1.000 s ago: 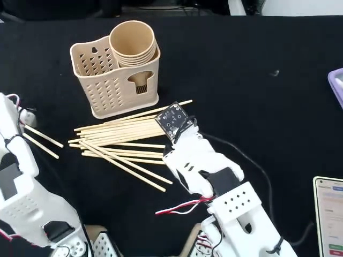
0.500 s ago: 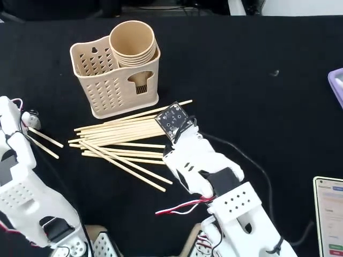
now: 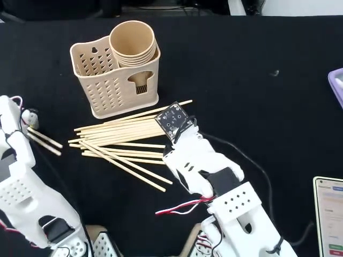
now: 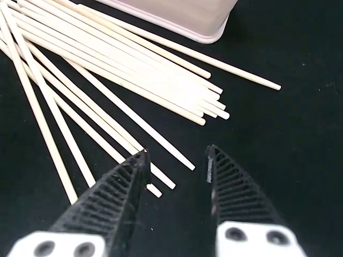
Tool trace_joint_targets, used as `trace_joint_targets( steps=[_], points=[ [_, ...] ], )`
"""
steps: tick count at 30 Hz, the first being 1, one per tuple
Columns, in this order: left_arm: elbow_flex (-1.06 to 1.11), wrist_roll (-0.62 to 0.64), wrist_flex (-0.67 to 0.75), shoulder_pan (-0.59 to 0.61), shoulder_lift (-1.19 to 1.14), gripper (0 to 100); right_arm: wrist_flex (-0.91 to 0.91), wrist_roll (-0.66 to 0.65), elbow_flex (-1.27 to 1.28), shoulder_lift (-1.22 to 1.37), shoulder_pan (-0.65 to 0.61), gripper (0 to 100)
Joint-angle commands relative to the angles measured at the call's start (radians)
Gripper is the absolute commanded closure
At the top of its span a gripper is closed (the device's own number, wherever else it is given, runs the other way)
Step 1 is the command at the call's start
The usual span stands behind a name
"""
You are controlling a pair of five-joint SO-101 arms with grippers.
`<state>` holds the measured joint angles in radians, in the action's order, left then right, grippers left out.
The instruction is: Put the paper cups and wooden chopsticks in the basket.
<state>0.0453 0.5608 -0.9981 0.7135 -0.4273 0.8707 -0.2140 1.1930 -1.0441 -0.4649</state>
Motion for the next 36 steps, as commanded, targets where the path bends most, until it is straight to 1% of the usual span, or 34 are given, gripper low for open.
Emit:
trace_joint_targets(
  steps=[1,2,7,11,14,18,21,24,27,29,32,34,36],
  points=[
    [0.002,0.006,0.020,0.058,-0.002,96,-0.021,-0.005,-0.005,-0.025,-0.008,82.5],
    [0.001,0.003,0.020,0.062,0.006,97,-0.021,-0.005,-0.005,-0.025,-0.008,82.5],
    [0.010,0.000,0.015,0.085,0.089,97,-0.021,-0.005,-0.005,-0.025,-0.008,82.5],
    [0.010,-0.009,-0.078,0.097,0.212,97,-0.021,-0.005,-0.005,-0.025,-0.008,82.5],
    [0.013,-0.054,-0.130,0.090,0.328,97,-0.021,-0.005,-0.005,-0.025,-0.008,82.5],
    [-0.016,-0.063,-0.130,0.062,0.496,97,-0.021,-0.005,-0.005,-0.025,-0.008,82.5],
    [-0.068,-0.054,-0.143,0.050,0.660,97,-0.021,-0.005,-0.005,-0.025,-0.005,82.5],
    [-0.097,0.002,-0.130,0.012,0.827,97,-0.021,-0.005,-0.005,-0.025,-0.005,82.5],
    [-0.097,0.009,-0.052,-0.082,0.965,97,-0.021,-0.005,-0.005,-0.025,-0.003,82.5],
    [-0.076,0.008,0.048,-0.157,1.026,97,-0.021,-0.005,-0.005,-0.025,-0.003,82.5],
    [-0.025,0.005,0.218,-0.239,1.083,97,-0.021,-0.005,-0.004,-0.025,-0.003,82.5],
    [0.025,-0.041,0.330,-0.291,1.091,97,-0.021,-0.005,-0.004,-0.025,-0.003,82.5],
    [0.088,-0.149,0.440,-0.344,1.091,97,-0.021,-0.005,-0.004,-0.025,-0.003,82.5]
  ],
)
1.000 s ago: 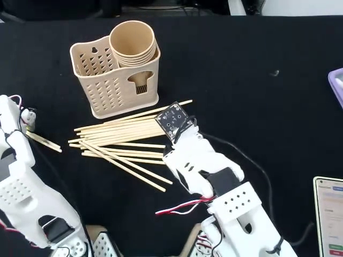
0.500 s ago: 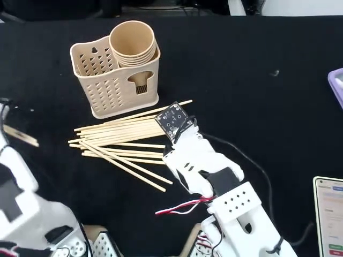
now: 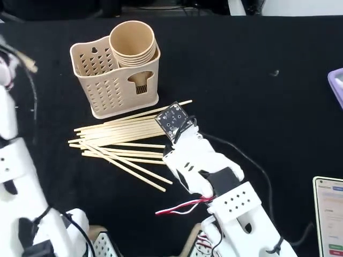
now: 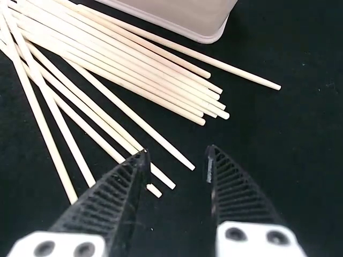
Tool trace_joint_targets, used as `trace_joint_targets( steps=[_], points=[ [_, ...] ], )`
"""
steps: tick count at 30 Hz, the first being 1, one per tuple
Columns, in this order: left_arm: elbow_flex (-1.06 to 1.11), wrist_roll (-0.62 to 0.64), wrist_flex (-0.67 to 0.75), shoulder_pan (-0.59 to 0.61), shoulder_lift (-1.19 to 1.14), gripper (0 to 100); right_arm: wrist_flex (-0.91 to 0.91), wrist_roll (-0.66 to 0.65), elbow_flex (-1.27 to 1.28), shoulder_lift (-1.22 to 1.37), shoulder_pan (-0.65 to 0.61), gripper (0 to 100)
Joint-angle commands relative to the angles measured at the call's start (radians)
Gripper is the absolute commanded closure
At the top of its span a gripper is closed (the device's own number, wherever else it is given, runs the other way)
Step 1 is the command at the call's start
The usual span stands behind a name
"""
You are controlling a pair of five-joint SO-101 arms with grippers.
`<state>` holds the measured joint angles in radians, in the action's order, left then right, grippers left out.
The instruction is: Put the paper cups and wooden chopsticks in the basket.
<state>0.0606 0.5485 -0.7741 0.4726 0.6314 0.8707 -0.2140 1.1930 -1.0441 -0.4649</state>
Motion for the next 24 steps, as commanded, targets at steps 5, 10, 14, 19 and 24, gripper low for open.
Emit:
trace_joint_targets(
  steps=[5,10,14,19,24],
  points=[
    [0.277,-0.356,0.494,-0.257,0.032,97,-0.021,-0.005,-0.004,-0.025,-0.003,82.5],
    [0.363,-0.440,0.569,-0.371,0.029,97,-0.021,-0.005,-0.004,-0.025,-0.003,82.5],
    [0.390,-0.474,0.651,-0.389,-0.032,97,-0.021,-0.005,-0.004,-0.025,-0.003,82.5],
    [0.392,-0.470,0.681,-0.387,-0.127,97,-0.021,-0.005,-0.004,-0.025,-0.003,82.5],
    [0.394,-0.463,0.666,-0.386,-0.170,97,-0.021,-0.005,-0.004,-0.025,-0.003,82.5]
  ],
)
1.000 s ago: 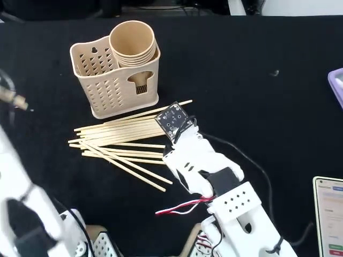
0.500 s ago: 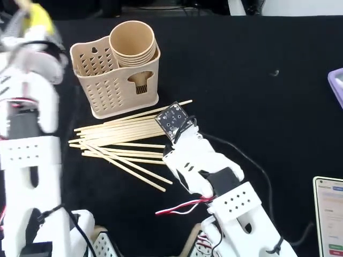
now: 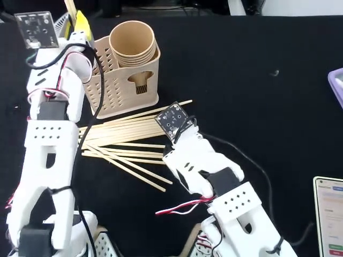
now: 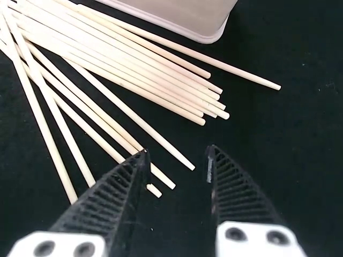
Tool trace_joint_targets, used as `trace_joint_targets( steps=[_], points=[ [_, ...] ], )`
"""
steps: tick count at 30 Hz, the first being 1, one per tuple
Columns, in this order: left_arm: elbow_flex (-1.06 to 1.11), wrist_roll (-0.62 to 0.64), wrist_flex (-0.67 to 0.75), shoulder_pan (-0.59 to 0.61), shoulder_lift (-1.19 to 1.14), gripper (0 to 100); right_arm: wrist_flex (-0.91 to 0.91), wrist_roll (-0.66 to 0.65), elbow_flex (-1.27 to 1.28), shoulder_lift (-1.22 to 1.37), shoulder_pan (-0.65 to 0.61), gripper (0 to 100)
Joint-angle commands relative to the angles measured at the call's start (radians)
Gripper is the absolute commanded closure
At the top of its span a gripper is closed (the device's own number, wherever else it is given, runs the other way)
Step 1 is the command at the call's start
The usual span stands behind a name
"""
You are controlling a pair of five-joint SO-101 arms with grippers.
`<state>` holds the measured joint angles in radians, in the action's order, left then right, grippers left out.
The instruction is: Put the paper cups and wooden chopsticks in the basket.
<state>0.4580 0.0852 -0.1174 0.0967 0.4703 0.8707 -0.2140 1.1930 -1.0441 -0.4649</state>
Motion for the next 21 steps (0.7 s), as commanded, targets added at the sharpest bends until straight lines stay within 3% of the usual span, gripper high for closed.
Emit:
trace_joint_targets(
  steps=[1,6,14,18,21],
  points=[
    [-0.005,0.000,-0.014,-0.010,-0.012,96,-0.021,-0.005,-0.004,-0.025,-0.003,82.5],
    [-0.016,0.002,-0.153,-0.008,-0.011,86,-0.021,-0.005,-0.004,-0.025,-0.005,82.5],
    [-0.099,-0.002,-0.209,0.044,-0.006,90,-0.021,-0.005,-0.004,-0.024,-0.006,82.5],
    [-0.179,0.000,-0.400,0.091,0.083,90,-0.021,-0.005,-0.004,-0.024,-0.006,82.5],
    [-0.202,-0.008,-0.626,0.136,0.216,90,-0.021,-0.005,-0.004,-0.024,-0.008,82.5]
  ],
)
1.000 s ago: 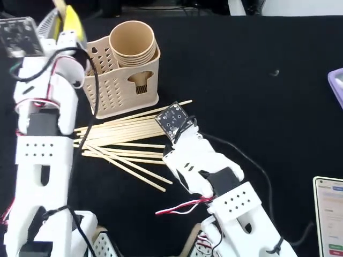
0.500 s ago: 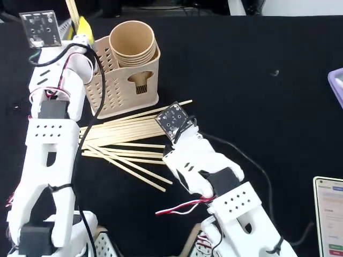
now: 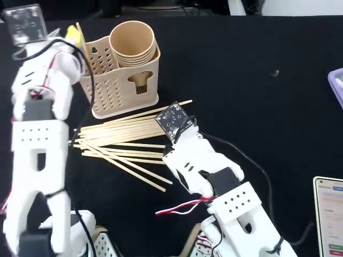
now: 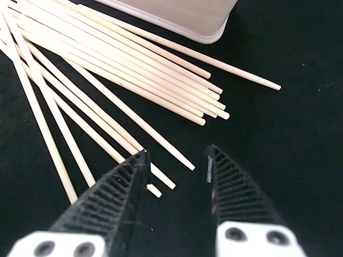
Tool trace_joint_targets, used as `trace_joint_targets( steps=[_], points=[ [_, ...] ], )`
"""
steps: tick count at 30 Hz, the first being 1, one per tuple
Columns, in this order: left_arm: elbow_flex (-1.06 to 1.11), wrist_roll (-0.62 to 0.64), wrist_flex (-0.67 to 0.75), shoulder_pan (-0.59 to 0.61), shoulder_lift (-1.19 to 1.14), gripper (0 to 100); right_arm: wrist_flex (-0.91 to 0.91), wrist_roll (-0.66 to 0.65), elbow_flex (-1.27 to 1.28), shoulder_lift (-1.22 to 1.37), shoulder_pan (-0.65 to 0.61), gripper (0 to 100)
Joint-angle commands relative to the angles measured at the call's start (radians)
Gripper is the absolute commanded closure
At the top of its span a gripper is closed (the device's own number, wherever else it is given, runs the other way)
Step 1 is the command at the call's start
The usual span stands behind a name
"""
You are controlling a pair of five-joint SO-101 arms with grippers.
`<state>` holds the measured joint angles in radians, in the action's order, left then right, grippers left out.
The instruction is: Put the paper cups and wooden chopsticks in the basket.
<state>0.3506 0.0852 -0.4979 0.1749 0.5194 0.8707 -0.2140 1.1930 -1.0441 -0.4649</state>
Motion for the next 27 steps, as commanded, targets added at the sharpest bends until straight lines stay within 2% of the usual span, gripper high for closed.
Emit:
trace_joint_targets(
  steps=[1,4,7,11,15,20,27],
  points=[
    [-0.088,-0.008,-0.325,0.077,0.213,90,-0.021,-0.005,-0.004,-0.024,-0.008,82.5],
    [-0.007,-0.009,-0.528,0.131,0.333,90,-0.018,-0.003,-0.004,-0.019,-0.011,82.3],
    [0.171,-0.011,-0.620,0.182,0.423,90,-0.009,-0.002,-0.005,-0.018,-0.078,82.4],
    [0.440,-0.100,-0.575,0.236,0.462,90,0.038,0.003,-0.005,-0.015,-0.213,82.2],
    [0.611,-0.069,-0.503,0.277,0.462,90,0.043,-0.002,-0.013,0.054,-0.261,82.2],
    [0.621,-0.057,-0.509,0.348,0.462,90,0.034,-0.003,-0.073,0.266,-0.393,82.1],
    [0.627,-0.057,-0.509,0.452,0.463,90,-0.120,-0.003,-0.108,0.539,-0.414,82.1]
  ],
)
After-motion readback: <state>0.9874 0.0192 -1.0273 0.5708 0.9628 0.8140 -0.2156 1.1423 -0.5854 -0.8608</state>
